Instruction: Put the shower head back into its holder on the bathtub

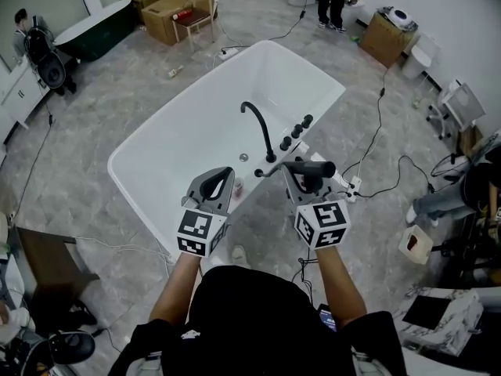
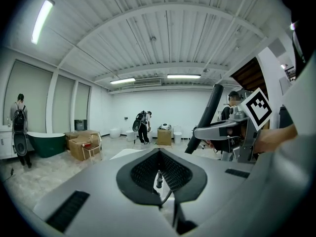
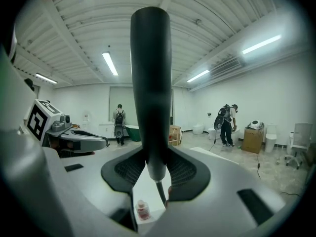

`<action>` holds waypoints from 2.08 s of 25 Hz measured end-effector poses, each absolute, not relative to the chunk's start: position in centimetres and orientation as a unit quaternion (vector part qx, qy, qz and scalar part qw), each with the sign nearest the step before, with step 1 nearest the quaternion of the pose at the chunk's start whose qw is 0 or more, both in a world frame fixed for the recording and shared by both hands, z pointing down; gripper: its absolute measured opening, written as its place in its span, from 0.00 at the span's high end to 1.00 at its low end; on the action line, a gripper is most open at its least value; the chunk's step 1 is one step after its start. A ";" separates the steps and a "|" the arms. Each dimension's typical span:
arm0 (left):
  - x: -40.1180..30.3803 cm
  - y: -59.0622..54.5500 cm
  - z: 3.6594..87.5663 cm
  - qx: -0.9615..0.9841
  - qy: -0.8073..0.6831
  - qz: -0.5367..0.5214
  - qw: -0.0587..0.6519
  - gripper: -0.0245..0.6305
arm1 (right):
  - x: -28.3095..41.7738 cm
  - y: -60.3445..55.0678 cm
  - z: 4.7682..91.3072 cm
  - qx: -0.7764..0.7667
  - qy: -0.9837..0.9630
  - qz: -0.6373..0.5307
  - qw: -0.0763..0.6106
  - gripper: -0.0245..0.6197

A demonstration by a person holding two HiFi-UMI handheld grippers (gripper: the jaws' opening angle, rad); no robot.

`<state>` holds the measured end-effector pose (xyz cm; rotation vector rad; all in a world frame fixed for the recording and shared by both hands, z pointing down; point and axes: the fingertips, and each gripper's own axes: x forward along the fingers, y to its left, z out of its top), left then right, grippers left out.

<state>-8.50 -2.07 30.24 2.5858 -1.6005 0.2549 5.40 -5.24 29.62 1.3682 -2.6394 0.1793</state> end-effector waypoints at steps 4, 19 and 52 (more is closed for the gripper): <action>-9.8 -4.4 31.5 0.852 -0.514 0.090 0.053 0.94 | 4.1 -7.6 31.0 0.463 -0.879 0.066 0.091 0.74; -9.4 -9.0 37.2 0.847 -0.503 0.136 0.102 0.94 | 3.3 -13.2 36.3 0.447 -0.880 0.103 0.125 0.74; -7.5 -21.3 54.1 0.780 -0.544 0.201 0.234 0.94 | 2.2 -27.8 54.2 0.329 -0.890 0.193 0.249 0.74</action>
